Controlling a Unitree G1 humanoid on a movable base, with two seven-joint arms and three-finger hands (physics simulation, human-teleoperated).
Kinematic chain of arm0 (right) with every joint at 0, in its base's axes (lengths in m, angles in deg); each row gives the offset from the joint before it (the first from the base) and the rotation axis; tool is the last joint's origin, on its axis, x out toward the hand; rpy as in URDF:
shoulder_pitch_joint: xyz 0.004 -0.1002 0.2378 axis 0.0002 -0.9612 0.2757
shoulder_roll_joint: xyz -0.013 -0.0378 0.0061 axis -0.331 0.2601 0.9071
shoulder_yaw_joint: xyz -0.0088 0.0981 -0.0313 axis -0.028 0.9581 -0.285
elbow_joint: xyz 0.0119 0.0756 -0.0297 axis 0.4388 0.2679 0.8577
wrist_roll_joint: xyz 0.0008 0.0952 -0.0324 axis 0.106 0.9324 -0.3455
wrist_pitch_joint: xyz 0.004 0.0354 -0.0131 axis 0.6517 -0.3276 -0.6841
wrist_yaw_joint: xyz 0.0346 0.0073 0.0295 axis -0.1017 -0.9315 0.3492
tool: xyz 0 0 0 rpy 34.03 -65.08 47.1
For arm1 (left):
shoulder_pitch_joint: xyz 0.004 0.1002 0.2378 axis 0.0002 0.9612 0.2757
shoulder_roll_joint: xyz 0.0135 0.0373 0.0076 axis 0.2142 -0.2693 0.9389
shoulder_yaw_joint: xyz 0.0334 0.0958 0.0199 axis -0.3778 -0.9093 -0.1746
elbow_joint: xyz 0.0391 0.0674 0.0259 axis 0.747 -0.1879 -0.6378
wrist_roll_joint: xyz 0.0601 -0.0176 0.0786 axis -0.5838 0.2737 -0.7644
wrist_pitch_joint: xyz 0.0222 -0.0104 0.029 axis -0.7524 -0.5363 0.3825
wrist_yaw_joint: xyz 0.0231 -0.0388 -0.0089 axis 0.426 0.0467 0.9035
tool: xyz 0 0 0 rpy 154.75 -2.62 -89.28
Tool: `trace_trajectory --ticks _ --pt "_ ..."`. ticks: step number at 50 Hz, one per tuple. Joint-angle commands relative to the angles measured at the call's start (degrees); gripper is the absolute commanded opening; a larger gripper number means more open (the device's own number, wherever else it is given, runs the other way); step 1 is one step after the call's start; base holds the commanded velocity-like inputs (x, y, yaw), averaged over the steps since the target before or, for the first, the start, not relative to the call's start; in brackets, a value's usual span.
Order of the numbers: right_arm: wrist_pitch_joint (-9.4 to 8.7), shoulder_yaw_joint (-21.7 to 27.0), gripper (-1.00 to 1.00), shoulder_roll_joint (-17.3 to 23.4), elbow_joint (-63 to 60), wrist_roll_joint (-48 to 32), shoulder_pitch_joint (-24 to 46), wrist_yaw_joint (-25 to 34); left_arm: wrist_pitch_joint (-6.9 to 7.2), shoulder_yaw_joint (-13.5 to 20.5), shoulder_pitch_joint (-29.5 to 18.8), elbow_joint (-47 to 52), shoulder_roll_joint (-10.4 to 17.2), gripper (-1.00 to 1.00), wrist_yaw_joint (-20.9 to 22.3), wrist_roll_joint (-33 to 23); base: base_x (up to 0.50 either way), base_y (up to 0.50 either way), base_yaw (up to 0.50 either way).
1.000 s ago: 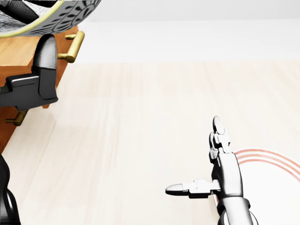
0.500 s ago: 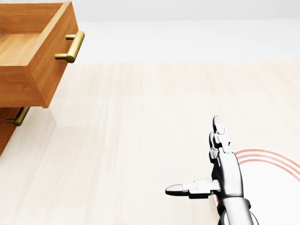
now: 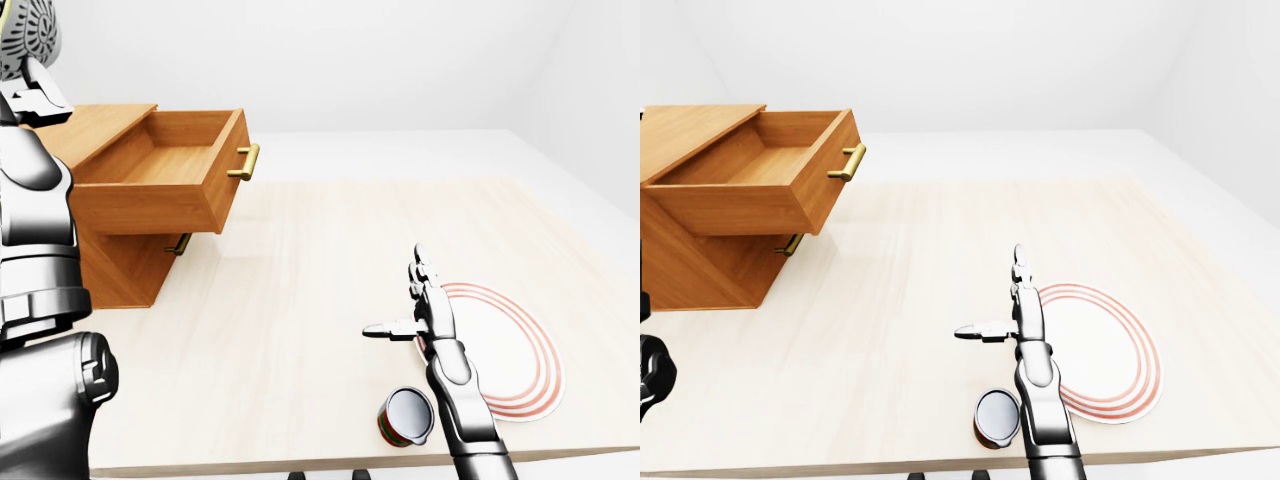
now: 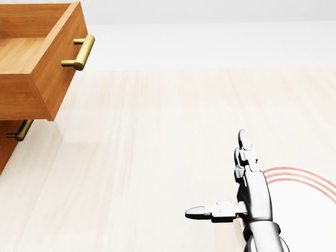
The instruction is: Put the bowl on top of the cabinet.
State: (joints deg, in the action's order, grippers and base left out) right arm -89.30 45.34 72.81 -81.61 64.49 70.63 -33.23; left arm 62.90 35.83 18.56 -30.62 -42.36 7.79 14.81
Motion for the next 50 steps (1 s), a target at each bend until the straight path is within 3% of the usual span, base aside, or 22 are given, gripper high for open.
trace_trajectory --ticks 1,8,15,31,32,36,50 --pt "0.16 -0.06 1.00 -0.04 0.19 -0.09 -0.06 -0.08 0.01 -0.94 -5.22 -18.81 5.86 -0.98 -4.85 -2.58 0.00 0.00 0.00" --pt "0.10 0.00 1.00 0.02 0.03 -0.02 -0.11 0.01 0.01 -2.79 -6.51 -23.92 9.15 -0.99 -4.85 -9.47 0.00 0.00 0.00" --pt "-0.27 -0.12 1.00 -0.03 -1.22 -0.07 -0.76 0.14 0.01 -3.59 -6.58 -28.71 10.05 -0.99 -4.85 -12.26 0.00 0.00 0.00" --pt "0.22 0.14 1.00 0.06 0.21 0.04 -0.09 0.11 0.01 -4.69 -6.23 -32.34 9.78 -0.99 -4.85 -16.25 0.00 0.00 0.00" --pt "0.14 0.08 1.00 0.02 -0.25 0.02 -0.31 0.10 0.01 -6.05 -4.64 -33.67 9.33 -0.99 -4.85 -18.50 0.00 0.00 0.00" --pt "0.15 0.03 1.00 0.00 -0.24 0.05 -0.32 0.14 0.01 -6.02 -4.22 -34.81 8.52 -0.99 -4.85 -19.64 0.00 0.00 0.00" --pt "0.15 -0.05 1.00 -0.02 -0.12 -0.10 -0.24 0.03 0.01 -5.87 -2.59 -36.17 6.76 -0.99 -4.85 -19.95 0.00 0.00 0.00"
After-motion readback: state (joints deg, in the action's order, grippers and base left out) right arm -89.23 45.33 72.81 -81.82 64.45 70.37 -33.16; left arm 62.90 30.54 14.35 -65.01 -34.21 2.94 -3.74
